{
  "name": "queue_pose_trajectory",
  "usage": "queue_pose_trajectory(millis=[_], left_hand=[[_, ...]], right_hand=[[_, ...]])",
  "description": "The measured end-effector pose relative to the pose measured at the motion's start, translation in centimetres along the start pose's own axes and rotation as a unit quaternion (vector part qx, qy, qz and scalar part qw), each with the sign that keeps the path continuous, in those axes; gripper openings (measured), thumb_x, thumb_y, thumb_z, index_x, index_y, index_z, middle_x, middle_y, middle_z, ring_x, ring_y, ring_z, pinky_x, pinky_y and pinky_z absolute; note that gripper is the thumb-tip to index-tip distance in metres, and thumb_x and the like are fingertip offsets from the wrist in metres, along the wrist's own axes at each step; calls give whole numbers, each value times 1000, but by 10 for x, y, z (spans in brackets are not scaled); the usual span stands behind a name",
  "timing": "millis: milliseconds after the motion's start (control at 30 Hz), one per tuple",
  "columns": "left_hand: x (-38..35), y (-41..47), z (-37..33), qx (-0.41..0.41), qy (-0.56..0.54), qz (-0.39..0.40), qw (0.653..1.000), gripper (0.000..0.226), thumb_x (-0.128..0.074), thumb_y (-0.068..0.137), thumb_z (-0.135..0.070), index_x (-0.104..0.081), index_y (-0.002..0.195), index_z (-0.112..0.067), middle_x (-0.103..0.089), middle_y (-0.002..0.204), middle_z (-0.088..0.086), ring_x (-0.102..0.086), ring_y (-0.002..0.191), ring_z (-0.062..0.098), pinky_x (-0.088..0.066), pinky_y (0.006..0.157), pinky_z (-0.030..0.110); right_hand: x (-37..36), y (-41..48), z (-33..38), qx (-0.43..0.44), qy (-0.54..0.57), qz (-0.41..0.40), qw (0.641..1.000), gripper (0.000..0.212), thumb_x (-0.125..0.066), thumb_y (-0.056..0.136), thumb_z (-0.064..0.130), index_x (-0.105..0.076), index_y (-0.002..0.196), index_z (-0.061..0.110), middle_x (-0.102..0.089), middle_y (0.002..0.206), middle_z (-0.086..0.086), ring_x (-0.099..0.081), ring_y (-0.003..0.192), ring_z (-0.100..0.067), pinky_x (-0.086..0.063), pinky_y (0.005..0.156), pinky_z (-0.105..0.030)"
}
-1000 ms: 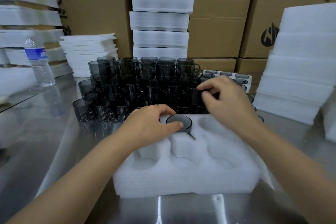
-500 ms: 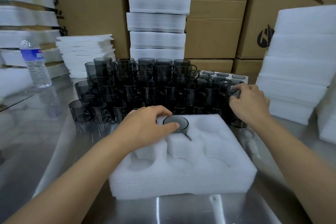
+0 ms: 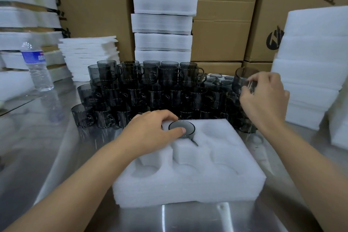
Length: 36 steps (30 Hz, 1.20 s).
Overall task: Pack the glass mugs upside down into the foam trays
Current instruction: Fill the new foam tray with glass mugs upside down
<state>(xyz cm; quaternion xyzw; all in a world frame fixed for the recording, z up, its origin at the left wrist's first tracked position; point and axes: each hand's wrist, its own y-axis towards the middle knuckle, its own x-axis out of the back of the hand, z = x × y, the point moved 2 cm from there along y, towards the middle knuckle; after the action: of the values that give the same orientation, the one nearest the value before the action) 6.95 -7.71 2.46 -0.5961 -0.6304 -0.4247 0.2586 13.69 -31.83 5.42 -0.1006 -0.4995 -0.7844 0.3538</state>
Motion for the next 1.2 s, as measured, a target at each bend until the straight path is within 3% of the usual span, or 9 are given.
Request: queue_pose_trajectory(millis=[167,267,367,500,633,733,833,967,1200], left_hand=[[1,-2,-2,-11,10,-13,1000,35,-58,83,-52,-60,115,-37,-58,104,-25,-52,97,5,-39,100,33],[1,0,-1,-20,-19,-27,999,41,-58,83,-51,-56,120,-36,-60,114,-23,-55,80,-1,-46,86,24],[1,3,3,-23,-104,-55,993,63,-62,78,-51,-40,135,-37,-59,108,-22,-55,92,-4,-42,70,9],[1,7,6,-34,-178,-78,980,85,-67,69,-50,-27,143,-36,-60,97,-23,-54,103,-5,-44,88,24],[-1,8,9,-40,-193,-74,978,66,-73,72,-43,-41,130,-43,-63,97,-19,-56,99,-8,-45,86,23],[0,6,6,-42,-193,-73,978,53,-70,65,-52,-42,110,-55,-63,95,-24,-56,90,-16,-45,70,11],[1,4,5,-53,-200,-77,975,63,-69,61,-55,-43,118,-48,-63,100,-21,-57,93,-10,-48,58,9],[1,5,6,-63,-193,-83,976,83,-69,65,-53,-34,138,-37,-61,108,-18,-56,105,-2,-48,72,14],[2,4,6,-60,-178,-86,978,79,-73,70,-52,-32,136,-44,-59,110,-21,-56,101,-5,-48,76,16]], right_hand=[[10,-10,28,71,154,1,985,13,-60,86,18,-54,96,23,-42,110,6,-49,104,-17,-36,98,-32],[11,-26,48,128,227,67,963,16,-63,85,16,-53,92,26,-48,111,3,-44,95,-3,-35,85,-14],[5,-44,61,199,217,115,949,12,-62,85,18,-57,95,22,-47,113,8,-44,108,-6,-32,92,-30],[-3,-60,65,289,157,171,929,15,-61,84,17,-60,99,15,-49,122,0,-40,123,-11,-23,92,-26],[-2,-63,66,319,161,193,914,16,-62,82,16,-62,97,12,-51,124,-6,-47,118,-21,-38,96,-41],[-2,-64,67,335,164,196,907,17,-65,81,12,-63,98,11,-52,123,-7,-51,115,-25,-43,93,-49],[-3,-63,67,338,168,196,905,29,-66,80,12,-60,109,11,-52,123,-6,-51,115,-23,-44,92,-49],[-3,-62,67,331,177,197,906,47,-67,80,14,-52,125,11,-51,123,-4,-49,117,-19,-43,95,-45],[-4,-62,67,325,175,200,908,54,-64,80,18,-48,131,12,-49,123,-3,-47,116,-15,-43,96,-42]])
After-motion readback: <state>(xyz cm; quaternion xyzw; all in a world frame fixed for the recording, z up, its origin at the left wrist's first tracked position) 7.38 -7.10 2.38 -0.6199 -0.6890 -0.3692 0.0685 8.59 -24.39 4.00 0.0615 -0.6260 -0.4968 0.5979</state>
